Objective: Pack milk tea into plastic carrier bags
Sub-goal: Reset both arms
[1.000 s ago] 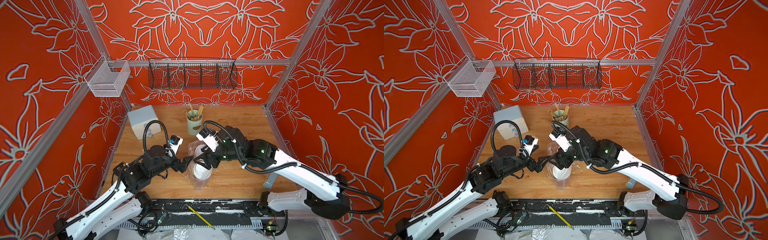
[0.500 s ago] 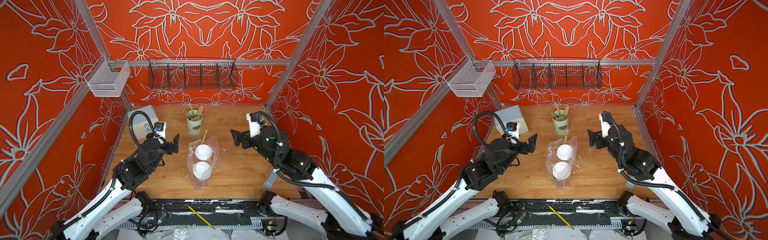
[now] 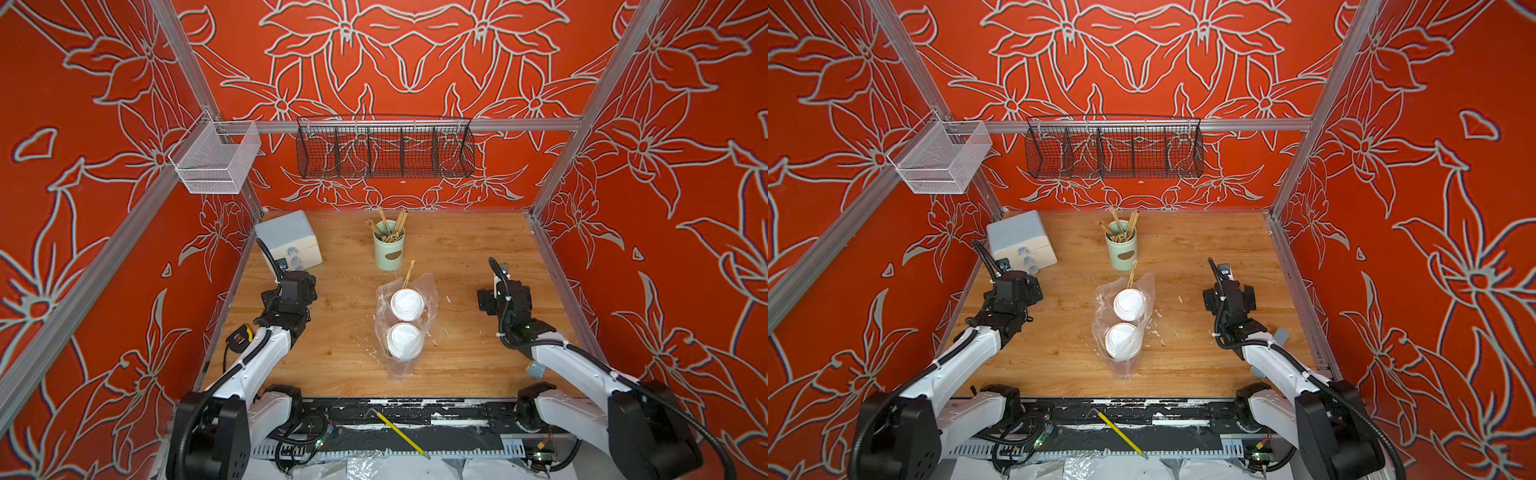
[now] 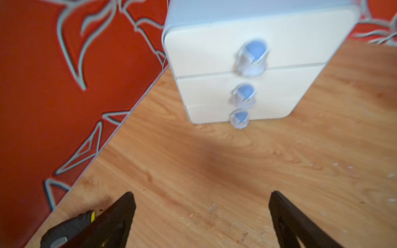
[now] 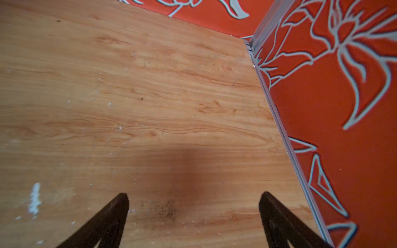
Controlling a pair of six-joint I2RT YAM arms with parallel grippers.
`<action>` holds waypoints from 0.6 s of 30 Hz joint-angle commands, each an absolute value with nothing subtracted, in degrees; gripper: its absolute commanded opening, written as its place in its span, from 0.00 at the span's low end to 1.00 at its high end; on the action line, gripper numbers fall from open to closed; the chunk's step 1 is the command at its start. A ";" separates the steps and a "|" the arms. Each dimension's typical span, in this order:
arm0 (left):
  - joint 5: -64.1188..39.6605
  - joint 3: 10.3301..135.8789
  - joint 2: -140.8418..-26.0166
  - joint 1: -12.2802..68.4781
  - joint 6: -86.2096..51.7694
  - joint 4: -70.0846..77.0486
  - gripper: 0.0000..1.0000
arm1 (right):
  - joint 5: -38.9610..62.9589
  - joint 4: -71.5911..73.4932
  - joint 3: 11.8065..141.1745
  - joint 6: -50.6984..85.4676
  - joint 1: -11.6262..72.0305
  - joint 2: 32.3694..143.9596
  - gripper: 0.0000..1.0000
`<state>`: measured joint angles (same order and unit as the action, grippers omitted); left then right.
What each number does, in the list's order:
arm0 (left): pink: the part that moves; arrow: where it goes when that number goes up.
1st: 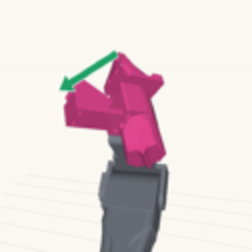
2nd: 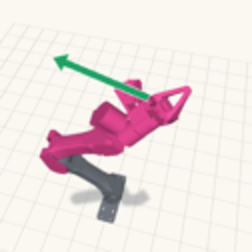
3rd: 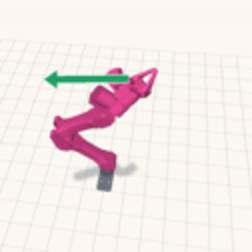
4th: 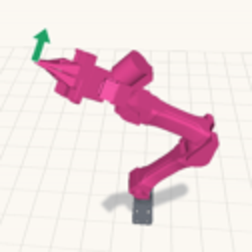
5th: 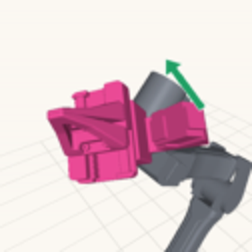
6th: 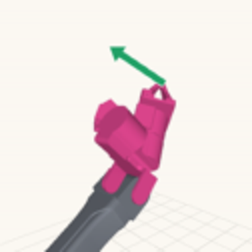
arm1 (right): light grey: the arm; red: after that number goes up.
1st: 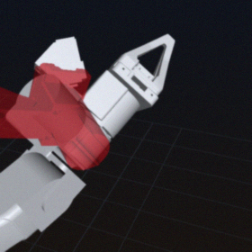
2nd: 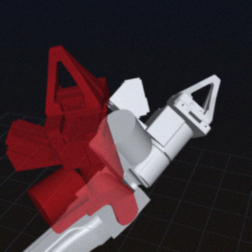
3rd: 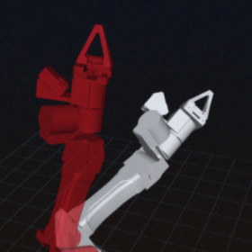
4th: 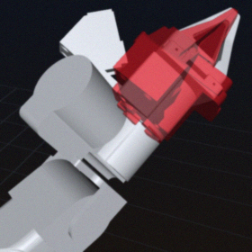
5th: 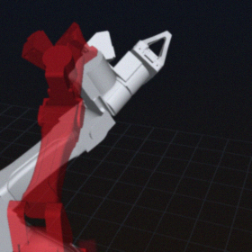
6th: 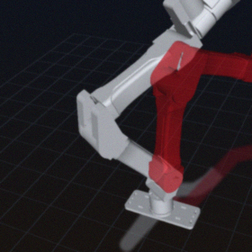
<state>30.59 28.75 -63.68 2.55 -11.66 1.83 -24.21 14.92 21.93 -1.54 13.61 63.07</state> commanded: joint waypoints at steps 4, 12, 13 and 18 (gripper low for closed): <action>25.08 25.54 -70.07 -0.42 -9.41 17.37 0.97 | -17.35 37.65 18.46 -3.18 8.96 69.35 0.97; 10.39 24.60 -75.94 -0.70 -4.52 25.34 0.99 | -11.35 51.99 15.09 -3.51 6.71 81.06 0.95; 8.16 23.22 -76.54 -0.71 -3.36 27.89 0.99 | -8.45 49.27 15.54 -3.48 6.01 79.68 0.94; 4.04 23.67 -77.36 -0.79 -1.31 27.80 0.97 | -2.48 47.37 17.69 -3.10 3.52 81.02 0.94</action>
